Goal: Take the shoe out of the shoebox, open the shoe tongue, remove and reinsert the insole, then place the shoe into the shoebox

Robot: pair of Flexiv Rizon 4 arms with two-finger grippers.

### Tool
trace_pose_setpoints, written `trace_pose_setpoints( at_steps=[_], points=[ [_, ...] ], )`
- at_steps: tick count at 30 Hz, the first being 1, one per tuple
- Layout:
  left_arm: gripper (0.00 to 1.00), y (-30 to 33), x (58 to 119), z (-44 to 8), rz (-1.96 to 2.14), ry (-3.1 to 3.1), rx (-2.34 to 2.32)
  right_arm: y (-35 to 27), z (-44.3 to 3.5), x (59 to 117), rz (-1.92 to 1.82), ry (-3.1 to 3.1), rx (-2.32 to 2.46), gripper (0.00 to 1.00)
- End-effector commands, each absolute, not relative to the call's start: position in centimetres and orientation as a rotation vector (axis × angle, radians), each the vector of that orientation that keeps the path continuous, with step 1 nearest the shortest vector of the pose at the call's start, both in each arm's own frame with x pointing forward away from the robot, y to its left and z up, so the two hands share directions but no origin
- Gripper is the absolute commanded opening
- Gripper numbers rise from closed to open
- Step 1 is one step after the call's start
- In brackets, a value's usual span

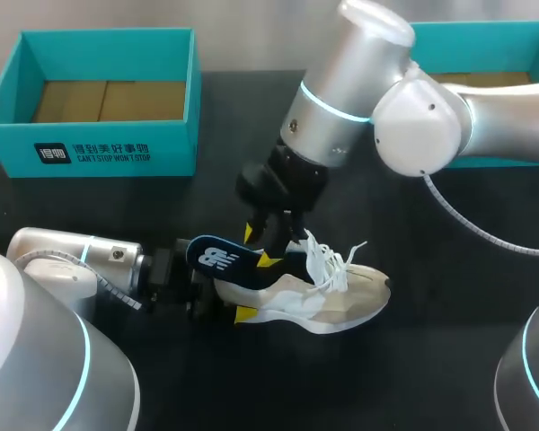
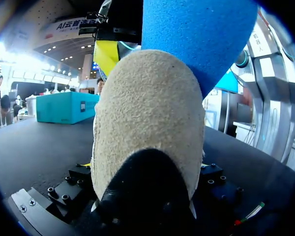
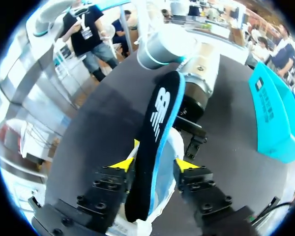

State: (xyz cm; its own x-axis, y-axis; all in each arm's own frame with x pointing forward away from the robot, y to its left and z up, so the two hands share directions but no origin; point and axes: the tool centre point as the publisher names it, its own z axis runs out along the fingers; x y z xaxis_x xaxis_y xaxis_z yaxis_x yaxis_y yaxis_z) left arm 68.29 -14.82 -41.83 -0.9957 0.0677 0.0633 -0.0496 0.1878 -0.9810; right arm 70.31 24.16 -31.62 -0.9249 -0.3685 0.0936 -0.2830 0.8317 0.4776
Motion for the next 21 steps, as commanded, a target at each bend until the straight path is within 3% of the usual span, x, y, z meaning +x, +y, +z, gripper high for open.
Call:
trace_pose_setpoints(
  at_steps=[1,7,9,21],
  points=[
    [0.00,-14.86,68.30,-41.84,1.944,-2.350,-0.016,23.62,-30.68,70.22,-0.654,-2.860,0.413,0.82],
    [0.00,-14.86,68.30,-41.84,1.944,-2.350,-0.016,23.62,-30.14,69.90,-0.610,-2.871,0.283,0.82],
    [0.00,-14.86,68.30,-41.84,1.944,-2.350,-0.016,23.67,-29.95,69.76,-0.550,-2.880,0.200,1.00],
    [0.00,-14.86,68.30,-41.84,1.944,-2.350,-0.016,23.73,-29.81,69.75,-0.515,-2.889,0.166,1.00]
  ],
)
